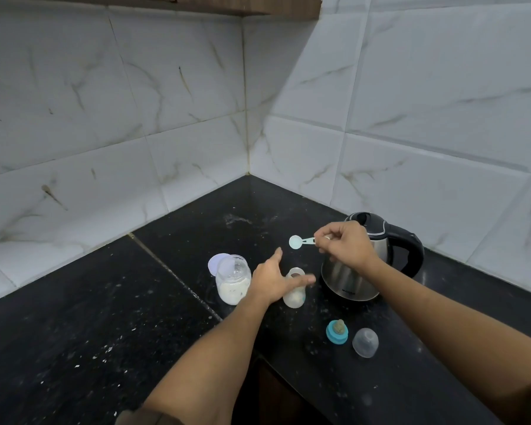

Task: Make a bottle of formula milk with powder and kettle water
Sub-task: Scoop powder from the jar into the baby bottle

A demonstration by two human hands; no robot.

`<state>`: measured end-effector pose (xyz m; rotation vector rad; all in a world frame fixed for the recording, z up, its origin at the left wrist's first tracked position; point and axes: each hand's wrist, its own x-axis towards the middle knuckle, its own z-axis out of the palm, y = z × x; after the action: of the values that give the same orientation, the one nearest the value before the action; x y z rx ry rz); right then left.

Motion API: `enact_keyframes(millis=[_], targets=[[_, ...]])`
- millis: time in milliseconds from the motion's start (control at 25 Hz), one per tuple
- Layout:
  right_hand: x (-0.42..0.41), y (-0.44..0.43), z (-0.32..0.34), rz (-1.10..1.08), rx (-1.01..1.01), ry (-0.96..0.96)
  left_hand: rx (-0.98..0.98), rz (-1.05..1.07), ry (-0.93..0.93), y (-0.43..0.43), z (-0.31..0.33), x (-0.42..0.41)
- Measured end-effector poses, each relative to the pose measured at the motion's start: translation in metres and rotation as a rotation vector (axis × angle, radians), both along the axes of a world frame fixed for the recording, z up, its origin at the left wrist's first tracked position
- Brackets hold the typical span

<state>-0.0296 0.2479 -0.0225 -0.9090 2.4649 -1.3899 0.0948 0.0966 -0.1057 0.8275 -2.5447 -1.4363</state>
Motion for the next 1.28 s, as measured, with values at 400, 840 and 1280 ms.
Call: enact_keyframes(millis=[400, 840, 1280], targets=[[0.04, -0.092, 0.024, 0.069, 0.204, 0.092, -0.1, 0.508, 0.427, -0.083, 0.062, 0.034], [0.089, -0.166, -0.018, 0.169, 0.614, 0.301, -0.166, 0.45, 0.097, -0.14, 0.015, 0.081], [0.091, -0.19, -0.036, 0.248, 0.744, 0.293, -0.192, 0.42, 0.089, -0.168, 0.0, 0.079]])
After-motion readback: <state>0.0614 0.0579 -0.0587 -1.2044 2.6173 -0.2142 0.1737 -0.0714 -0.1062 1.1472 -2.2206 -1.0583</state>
